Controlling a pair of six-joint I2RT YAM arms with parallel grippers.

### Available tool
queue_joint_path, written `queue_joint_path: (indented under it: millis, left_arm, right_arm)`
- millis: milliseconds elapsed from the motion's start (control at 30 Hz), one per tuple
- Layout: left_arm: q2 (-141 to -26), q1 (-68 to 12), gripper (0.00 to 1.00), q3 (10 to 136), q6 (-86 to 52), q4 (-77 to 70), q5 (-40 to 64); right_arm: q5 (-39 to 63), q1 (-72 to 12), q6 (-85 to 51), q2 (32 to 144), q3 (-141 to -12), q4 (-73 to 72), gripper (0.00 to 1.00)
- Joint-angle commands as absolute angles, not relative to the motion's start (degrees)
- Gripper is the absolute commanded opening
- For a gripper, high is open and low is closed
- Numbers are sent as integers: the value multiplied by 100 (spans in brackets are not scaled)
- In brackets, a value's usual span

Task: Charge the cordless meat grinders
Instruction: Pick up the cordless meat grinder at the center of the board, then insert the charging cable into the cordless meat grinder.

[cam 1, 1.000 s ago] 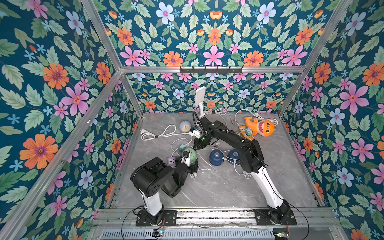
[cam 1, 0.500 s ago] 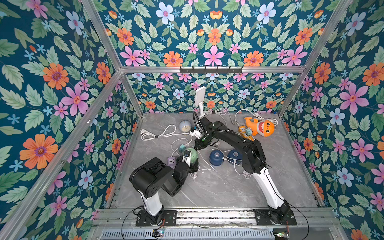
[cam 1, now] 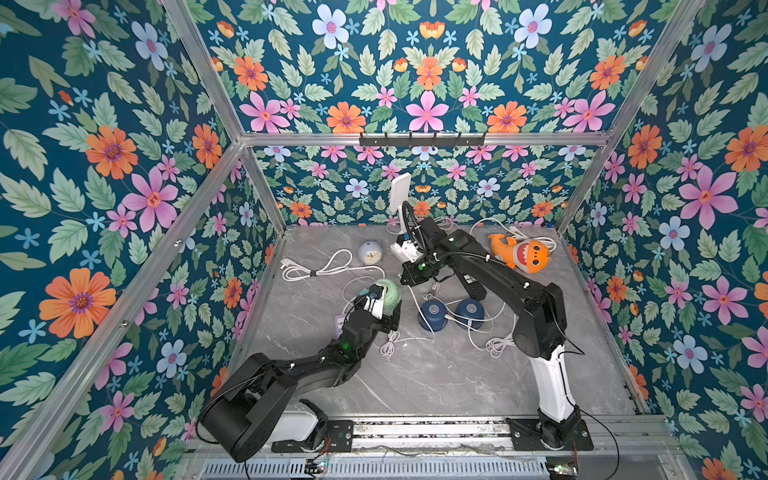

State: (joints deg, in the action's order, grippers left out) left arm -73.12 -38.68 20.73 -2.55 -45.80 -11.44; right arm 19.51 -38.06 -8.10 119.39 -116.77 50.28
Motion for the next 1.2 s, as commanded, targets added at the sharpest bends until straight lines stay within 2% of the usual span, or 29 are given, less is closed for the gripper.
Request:
queue_joint_path:
  millis: [0,167,467,867,1167]
  left_arm:
    - [-6829,-3867,74,2321,51,-3633,-1055]
    - [-6125,-3865,74,2864,334,-2412,-1010]
    - [-5801,-3876,72,3949,778,-779,-992]
    - [-6146,-3893,72,4644,1513,-562,-1007]
    - [-6179,-3896,72,4825,1944,-531,-731]
  right_arm:
    - [1412,-3819,-782,11417,-11439,5024,0]
    - [1204,-3832,-739,10478,-10850,4984,0]
    - [754,-4325,-856,8892,-9662,4946,0]
    - [386,-5169,-1113,8430,-9665,5318,0]
    - [440,-5466,-1073,8629,-9918,5445,0]
